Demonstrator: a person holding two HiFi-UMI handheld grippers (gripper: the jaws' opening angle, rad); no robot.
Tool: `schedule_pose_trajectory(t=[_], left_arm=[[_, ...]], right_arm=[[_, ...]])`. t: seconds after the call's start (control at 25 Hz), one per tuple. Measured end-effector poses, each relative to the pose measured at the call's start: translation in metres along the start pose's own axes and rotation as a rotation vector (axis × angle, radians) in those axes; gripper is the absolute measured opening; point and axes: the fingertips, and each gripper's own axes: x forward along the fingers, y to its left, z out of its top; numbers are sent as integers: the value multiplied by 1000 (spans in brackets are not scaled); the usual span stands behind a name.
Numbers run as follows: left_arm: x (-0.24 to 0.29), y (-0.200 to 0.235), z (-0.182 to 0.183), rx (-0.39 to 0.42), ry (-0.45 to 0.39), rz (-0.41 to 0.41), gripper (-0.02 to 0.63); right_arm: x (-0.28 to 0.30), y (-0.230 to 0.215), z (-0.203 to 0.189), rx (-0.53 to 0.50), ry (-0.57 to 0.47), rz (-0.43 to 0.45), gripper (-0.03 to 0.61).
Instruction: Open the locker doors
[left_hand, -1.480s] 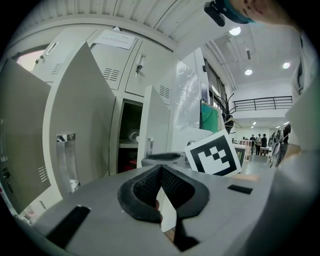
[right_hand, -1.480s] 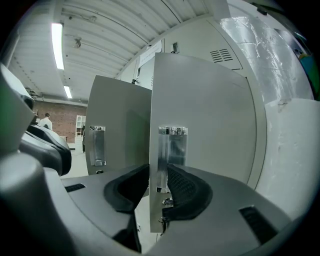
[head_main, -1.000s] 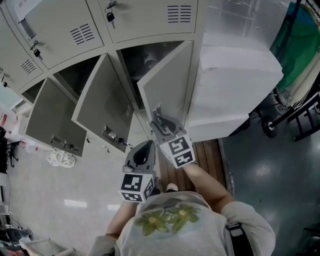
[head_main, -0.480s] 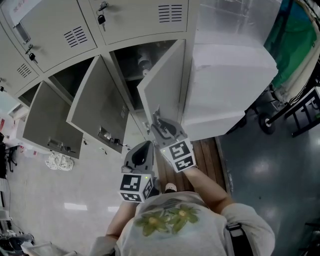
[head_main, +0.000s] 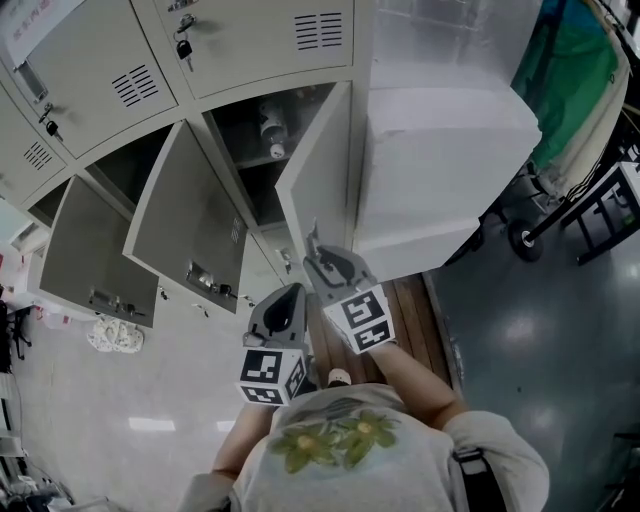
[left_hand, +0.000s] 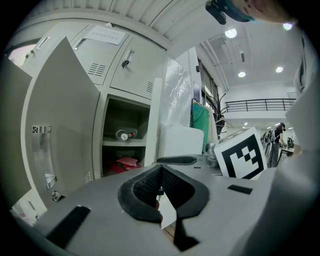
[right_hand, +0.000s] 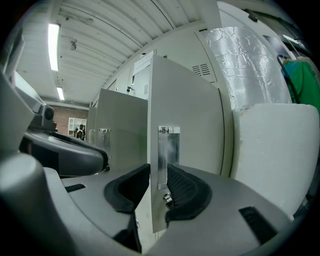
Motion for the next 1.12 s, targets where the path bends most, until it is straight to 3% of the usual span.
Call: schedule_pose_trajectory(t=[0.52, 1.12], left_arm=[[8, -9, 0, 10, 4, -36, 28], [11, -24, -2, 18, 8, -55, 28]], right_arm=[[-24, -13, -7, 29, -13, -63, 112], [-55, -30, -12, 55, -20, -128, 57]])
